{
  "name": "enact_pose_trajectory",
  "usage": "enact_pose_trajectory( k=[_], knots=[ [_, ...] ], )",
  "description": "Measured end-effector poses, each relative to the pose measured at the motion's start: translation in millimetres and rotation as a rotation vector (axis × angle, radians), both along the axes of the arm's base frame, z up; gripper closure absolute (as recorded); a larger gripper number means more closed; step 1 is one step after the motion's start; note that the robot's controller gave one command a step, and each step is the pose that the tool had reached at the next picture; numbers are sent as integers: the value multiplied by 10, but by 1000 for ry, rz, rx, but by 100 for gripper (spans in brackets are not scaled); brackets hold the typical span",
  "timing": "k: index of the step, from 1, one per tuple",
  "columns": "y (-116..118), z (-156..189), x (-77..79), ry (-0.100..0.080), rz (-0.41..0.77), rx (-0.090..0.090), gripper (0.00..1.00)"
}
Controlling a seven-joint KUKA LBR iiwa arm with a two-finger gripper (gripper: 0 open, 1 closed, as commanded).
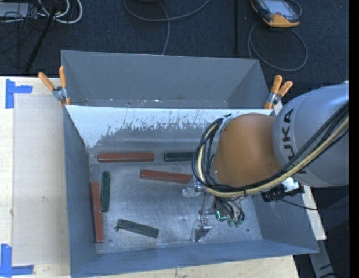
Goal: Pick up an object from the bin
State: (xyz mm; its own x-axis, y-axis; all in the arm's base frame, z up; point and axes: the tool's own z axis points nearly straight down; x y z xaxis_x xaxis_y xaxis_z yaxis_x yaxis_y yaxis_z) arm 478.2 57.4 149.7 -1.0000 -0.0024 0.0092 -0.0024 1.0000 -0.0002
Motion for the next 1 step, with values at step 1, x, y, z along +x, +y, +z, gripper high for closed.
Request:
enact_pose_trajectory(
  k=[1],
  knots=[
    [-3, 25, 17, -6, -2, 0, 0]
  ],
)
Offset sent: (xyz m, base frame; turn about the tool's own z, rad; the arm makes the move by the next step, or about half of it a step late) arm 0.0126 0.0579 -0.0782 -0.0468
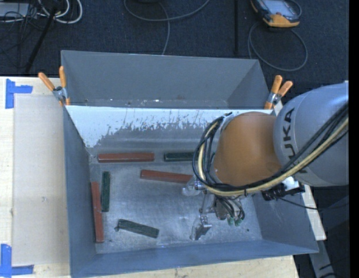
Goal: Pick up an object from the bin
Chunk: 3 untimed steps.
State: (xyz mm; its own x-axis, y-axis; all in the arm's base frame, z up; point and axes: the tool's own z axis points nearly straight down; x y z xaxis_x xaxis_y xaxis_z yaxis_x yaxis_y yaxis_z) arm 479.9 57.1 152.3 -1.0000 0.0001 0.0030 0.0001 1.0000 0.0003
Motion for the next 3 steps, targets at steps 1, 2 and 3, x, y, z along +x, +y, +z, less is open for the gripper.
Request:
enact_pose_trajectory(
  k=[1, 2, 3],
  knots=[
    [491, -669, 110, -6, 41, 0, 0],
    [603, -779, -57, -14, -115, 5, 100],
    [602, -779, -57, -14, -116, 5, 100]
  ],
)
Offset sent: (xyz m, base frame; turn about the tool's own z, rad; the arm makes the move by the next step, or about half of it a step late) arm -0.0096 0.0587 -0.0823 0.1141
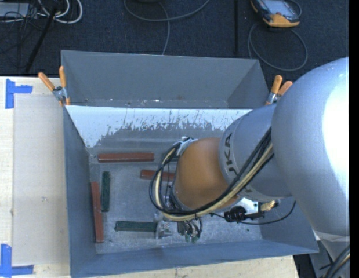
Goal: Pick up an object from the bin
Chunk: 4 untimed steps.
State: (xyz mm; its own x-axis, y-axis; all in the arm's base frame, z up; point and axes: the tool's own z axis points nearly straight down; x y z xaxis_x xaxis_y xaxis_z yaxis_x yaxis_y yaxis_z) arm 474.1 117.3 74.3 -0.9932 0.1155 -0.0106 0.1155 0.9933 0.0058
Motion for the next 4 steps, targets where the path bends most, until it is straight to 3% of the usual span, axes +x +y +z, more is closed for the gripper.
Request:
enact_pose_trajectory(
  k=[1, 2, 3, 4],
  knots=[
    [-67, 1232, 73, 12, 24, -5, 100],
    [-66, 1232, 72, 12, 24, -5, 0],
    [-66, 1232, 73, 12, 25, -5, 0],
    [-86, 1080, 566, 9, 96, -5, 0]
  ],
)
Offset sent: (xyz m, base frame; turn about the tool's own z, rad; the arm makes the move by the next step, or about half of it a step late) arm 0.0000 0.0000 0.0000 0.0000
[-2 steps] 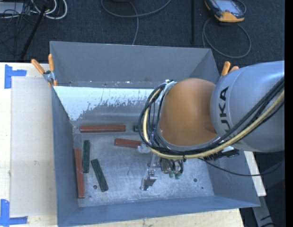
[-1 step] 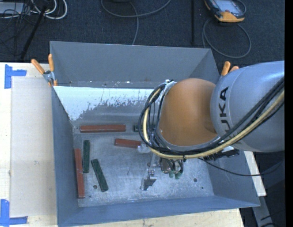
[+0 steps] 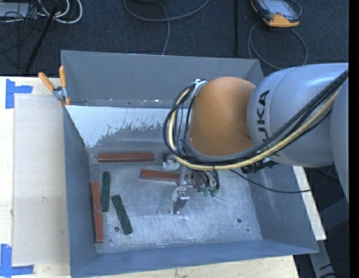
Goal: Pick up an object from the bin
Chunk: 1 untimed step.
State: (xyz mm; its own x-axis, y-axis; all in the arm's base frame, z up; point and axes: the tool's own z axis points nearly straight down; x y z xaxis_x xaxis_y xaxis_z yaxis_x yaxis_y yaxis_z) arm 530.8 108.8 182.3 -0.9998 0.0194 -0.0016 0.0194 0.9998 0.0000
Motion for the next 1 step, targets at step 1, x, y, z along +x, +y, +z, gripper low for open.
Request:
enact_pose_trajectory(
  k=[1],
  knots=[
    [98, -353, 214, -1, 45, 0, 0]
  ],
)
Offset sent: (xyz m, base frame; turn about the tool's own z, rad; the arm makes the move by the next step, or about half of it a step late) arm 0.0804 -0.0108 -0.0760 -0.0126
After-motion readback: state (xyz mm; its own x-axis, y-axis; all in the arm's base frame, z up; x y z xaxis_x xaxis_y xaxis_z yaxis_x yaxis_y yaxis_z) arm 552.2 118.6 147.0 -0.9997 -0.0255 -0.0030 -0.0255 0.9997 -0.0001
